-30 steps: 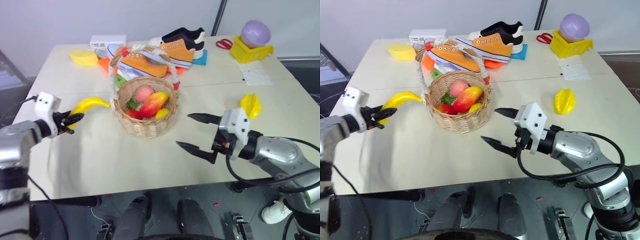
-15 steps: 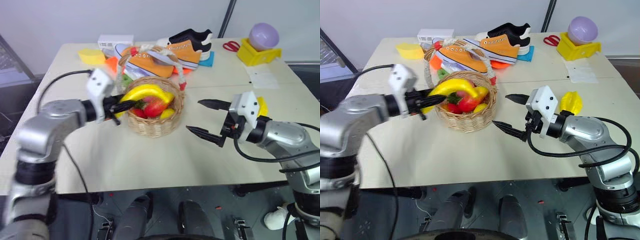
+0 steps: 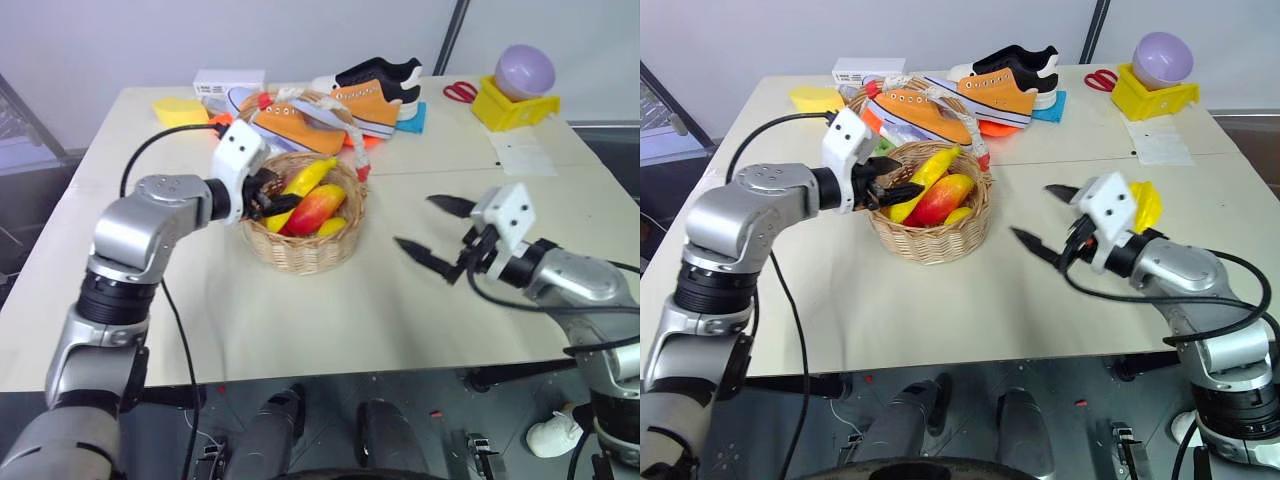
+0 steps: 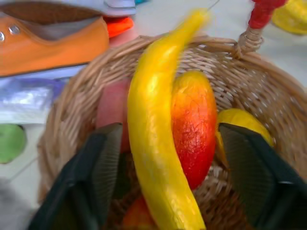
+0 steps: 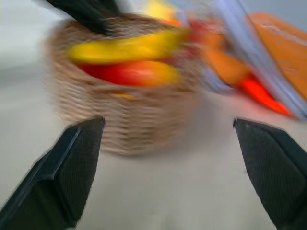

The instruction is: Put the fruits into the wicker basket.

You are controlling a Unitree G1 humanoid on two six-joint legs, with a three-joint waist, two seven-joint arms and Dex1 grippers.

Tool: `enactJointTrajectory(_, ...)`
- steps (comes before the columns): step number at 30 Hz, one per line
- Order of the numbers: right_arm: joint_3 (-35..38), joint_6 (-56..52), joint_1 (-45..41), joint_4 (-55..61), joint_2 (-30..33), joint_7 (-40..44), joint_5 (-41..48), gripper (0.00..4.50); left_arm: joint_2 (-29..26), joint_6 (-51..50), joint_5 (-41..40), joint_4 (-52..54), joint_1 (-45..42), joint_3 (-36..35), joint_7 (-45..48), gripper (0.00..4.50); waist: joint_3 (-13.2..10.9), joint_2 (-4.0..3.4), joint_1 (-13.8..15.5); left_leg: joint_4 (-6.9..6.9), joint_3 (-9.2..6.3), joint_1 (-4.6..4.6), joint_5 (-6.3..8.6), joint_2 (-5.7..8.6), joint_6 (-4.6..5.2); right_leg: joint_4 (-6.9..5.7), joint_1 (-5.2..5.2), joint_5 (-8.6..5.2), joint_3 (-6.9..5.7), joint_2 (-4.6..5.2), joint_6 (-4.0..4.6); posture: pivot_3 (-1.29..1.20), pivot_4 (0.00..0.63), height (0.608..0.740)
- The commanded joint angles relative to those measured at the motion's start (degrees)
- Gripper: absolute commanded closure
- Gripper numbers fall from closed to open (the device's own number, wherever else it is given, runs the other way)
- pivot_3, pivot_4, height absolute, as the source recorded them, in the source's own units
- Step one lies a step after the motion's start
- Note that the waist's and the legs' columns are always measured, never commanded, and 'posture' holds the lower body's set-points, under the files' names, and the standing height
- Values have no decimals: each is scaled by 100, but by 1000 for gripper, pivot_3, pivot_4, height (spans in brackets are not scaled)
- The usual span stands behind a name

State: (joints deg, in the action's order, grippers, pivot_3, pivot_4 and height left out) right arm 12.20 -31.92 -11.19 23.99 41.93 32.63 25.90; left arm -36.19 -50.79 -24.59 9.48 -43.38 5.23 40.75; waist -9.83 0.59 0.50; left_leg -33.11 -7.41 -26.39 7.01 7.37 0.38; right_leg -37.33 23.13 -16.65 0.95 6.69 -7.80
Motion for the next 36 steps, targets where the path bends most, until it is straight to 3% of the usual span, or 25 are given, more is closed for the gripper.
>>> enactJointTrajectory(1,571,100,28,-743,-112,-653,-413,0,-134,716,-596,943,471,-367,909,1054,0,-1,8,2,1,0,0,0,-1,1,0,0,1,1,0,0,150,740)
enactJointTrajectory(4,797,220,-178,-1605,-248,-1282,-809,0,-92,773,-1104,1572,879,-385,1342,1054,-1,-3,24,3,3,0,-2,0,-2,1,-1,0,3,1,2,0,150,740)
enactJointTrajectory(8,821,576,-625,-2667,-382,-1624,-1086,0,357,672,-1287,1908,957,-50,1093,1054,1,-6,13,-1,5,11,-6,0,-6,-1,-14,-8,3,-1,21,0,150,740)
enactJointTrajectory(13,693,773,-1018,-3373,-469,-1567,-1176,0,694,551,-1247,2022,870,236,772,1054,0,-6,-29,1,9,27,-7,-3,-4,0,-30,-9,3,-4,20,0,150,740)
enactJointTrajectory(21,819,967,-1423,-4101,-735,-1700,-1128,0,659,583,-1201,2042,912,383,667,1054,0,-8,-59,1,10,35,-8,-4,-3,0,-37,-6,4,-19,15,0,150,740)
enactJointTrajectory(25,953,962,-1436,-4057,-811,-1689,-959,1310,586,618,-1172,2012,915,382,661,1014,0,-8,-62,1,9,35,-8,-4,-4,0,-39,-5,4,-20,12,0,150,740)
enactJointTrajectory(31,972,888,-1320,-3716,-871,-1745,-912,4492,523,711,-1088,1943,948,393,677,1014,0,-9,-113,2,9,36,-7,-4,-3,0,-38,-5,4,-20,13,0,150,740)
enactJointTrajectory(36,875,815,-1066,-2747,-743,-1386,-757,4492,273,798,-1048,1788,1212,38,666,1014,-2,-18,-130,6,7,37,-7,-5,-4,-1,-36,-5,5,-20,13,0,150,740)
